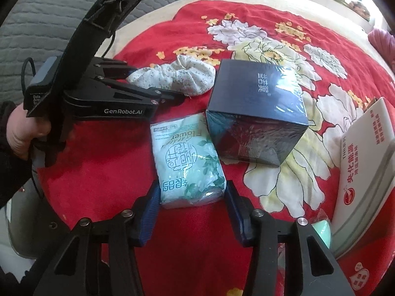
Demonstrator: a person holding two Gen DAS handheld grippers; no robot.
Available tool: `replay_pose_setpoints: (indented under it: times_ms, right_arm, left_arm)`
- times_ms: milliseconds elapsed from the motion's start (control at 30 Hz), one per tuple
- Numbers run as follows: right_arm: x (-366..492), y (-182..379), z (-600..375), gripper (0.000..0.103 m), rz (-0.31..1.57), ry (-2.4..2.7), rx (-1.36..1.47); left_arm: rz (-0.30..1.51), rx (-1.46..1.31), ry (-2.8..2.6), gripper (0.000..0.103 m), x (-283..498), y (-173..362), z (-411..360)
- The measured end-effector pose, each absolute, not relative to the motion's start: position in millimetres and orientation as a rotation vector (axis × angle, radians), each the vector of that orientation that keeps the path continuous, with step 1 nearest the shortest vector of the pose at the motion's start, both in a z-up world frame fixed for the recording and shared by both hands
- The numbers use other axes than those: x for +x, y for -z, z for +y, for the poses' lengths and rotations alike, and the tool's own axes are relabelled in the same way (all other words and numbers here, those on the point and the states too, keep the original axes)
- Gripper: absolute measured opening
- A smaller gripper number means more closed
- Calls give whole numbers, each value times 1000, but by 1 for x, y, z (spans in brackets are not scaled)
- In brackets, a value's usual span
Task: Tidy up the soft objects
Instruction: 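Close the left gripper on the scrunchie while the right gripper closes on the tissue pack, then lift and carry the scrunchie and tissue pack over the tray with both grippers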
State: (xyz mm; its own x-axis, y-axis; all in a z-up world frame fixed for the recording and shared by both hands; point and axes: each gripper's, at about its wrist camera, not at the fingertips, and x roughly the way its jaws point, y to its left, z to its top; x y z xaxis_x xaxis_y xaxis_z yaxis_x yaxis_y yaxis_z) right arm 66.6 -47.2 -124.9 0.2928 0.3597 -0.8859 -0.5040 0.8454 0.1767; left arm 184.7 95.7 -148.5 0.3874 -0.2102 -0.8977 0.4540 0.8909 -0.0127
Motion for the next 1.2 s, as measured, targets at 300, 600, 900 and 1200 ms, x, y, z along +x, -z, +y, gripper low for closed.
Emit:
replay_pose_setpoints:
  times_ms: [300, 600, 900, 1200]
  right_arm:
    - [57, 100, -50, 51, 1093, -600, -135]
    - [44, 73, -59, 51, 1048, -600, -126]
    - [29, 44, -71, 51, 996, -598, -119]
    - [14, 12, -91, 51, 934, -582, -100]
  left_arm:
    - [1071, 232, 440, 34, 176, 126, 99]
    - [1031, 254, 428, 34, 161, 93, 93]
    - [993, 286, 414, 34, 148, 60, 81]
    - [952, 320, 409, 34, 130, 27, 63]
